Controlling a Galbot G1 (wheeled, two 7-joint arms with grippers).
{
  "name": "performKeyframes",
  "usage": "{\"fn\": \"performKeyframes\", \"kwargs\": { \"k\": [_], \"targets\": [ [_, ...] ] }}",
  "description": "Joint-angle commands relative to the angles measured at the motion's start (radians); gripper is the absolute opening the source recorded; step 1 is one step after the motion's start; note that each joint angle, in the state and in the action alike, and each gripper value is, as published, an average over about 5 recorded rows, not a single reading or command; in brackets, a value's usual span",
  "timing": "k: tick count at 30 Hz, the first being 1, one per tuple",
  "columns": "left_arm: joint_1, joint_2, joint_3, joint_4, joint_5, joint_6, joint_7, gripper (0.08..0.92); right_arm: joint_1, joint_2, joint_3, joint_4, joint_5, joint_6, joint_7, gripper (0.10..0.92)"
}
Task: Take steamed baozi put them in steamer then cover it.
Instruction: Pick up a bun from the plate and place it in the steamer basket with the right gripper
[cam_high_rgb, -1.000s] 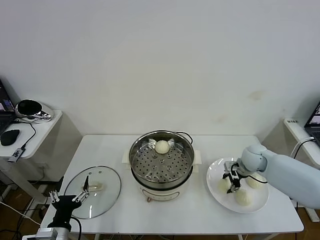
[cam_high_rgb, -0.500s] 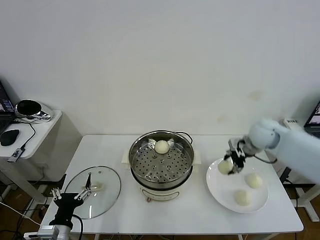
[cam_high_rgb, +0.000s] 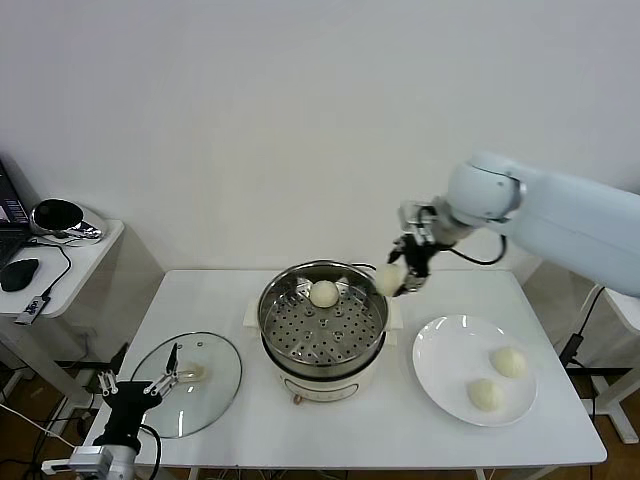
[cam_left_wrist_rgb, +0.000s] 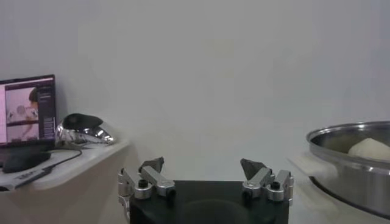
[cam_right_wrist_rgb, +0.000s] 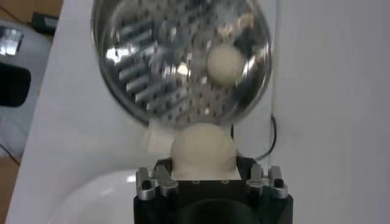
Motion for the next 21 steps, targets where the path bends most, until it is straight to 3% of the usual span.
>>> {"fn": "performKeyframes", "kwargs": {
  "k": [1, 8, 21],
  "targets": [
    [-0.001, 0.000, -0.012, -0.002, -0.002, 0.001, 0.000, 0.823, 0.047, 0.325, -0.076, -0.056, 0.256, -0.162, 0.152, 0.645],
    [-0.005, -0.010, -0.024, 0.003, -0.004, -0.005, 0.000, 0.823, -0.039, 0.478, -0.086, -0.192, 0.270, -0.193, 0.213, 0.646],
    [-0.019, -0.015, -0.027, 0.026, -0.012, -0.013, -0.001, 0.823, -0.151, 0.616, -0.099, -0.349, 0.225, -0.195, 0.230, 0.653]
  ]
}}
